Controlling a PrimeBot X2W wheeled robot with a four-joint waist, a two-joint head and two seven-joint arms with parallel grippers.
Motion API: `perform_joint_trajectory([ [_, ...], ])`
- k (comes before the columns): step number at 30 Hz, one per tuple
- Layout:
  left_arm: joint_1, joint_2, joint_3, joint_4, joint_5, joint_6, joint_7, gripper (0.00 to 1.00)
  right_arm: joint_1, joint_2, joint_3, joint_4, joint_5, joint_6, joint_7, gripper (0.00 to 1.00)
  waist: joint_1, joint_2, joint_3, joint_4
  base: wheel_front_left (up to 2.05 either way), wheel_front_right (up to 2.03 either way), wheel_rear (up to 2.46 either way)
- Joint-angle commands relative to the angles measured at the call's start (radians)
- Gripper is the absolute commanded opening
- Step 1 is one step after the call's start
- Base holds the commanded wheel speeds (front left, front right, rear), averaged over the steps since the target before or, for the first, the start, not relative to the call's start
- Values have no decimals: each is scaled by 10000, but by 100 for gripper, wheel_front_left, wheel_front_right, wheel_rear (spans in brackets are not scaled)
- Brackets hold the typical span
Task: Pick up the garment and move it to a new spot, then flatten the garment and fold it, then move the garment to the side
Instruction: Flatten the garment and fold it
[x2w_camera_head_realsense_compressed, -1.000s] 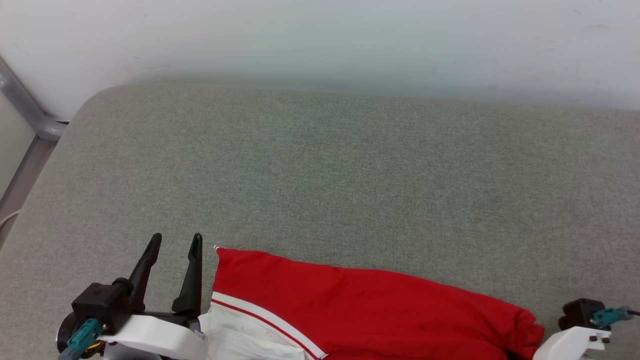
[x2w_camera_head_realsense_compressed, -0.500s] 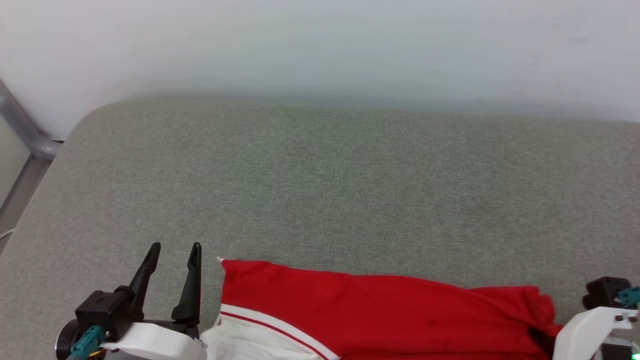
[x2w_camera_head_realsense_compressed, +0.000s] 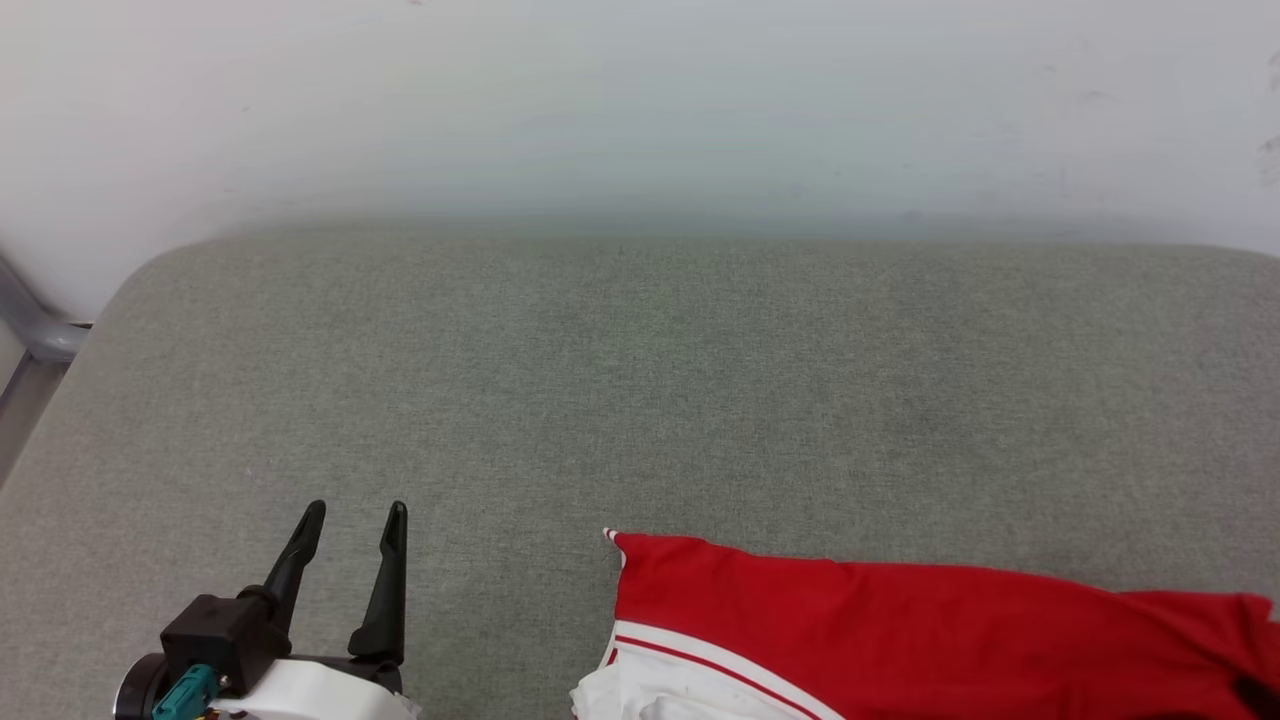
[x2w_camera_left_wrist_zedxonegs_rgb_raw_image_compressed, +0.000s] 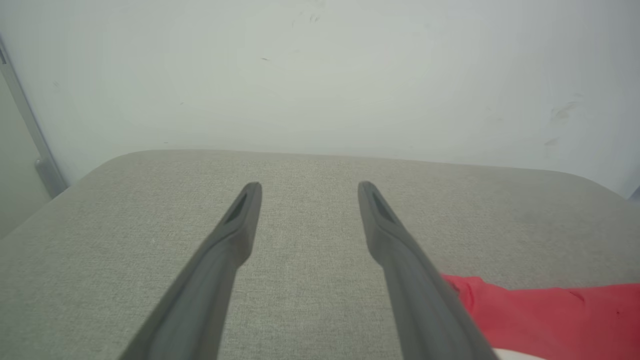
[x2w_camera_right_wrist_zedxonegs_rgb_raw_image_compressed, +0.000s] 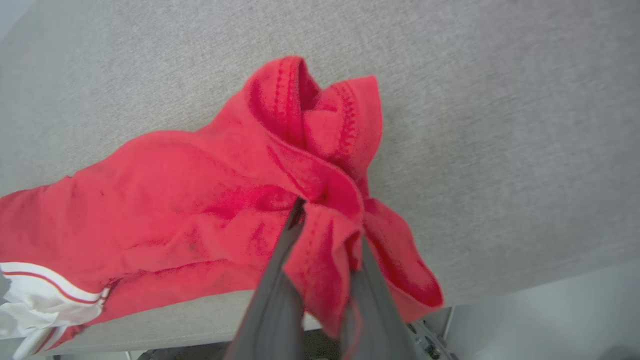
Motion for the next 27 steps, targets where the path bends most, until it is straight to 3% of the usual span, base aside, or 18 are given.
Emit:
perform_joint_trajectory([
  [1,115,57,-13,-25,77,-5,-9,100,-155,240,-58,17,251,-9,182,0,0,-1,-22,-6,0,0,0],
  [6,124,50,-99,23,79,6,59,100,-430,1107,-349,57,2164,-9,1492,0,0,-1,-139,45,0,0,0],
  [11,16,34,-202,31,71,-45,111,100,-359,1304,243,770,4724,-9,2065,0,0,-1,-161,219,0,0,0],
  [18,-272,-56,-327,145,59,-173,117,100,-16,1284,2756,1816,8023,-7,1012,0,0,-1,-202,628,0,0,0],
  [27,-578,-121,-445,201,52,-337,108,100,-369,1281,5958,1894,9719,-7,-790,0,0,-1,78,1111,0,0,0],
])
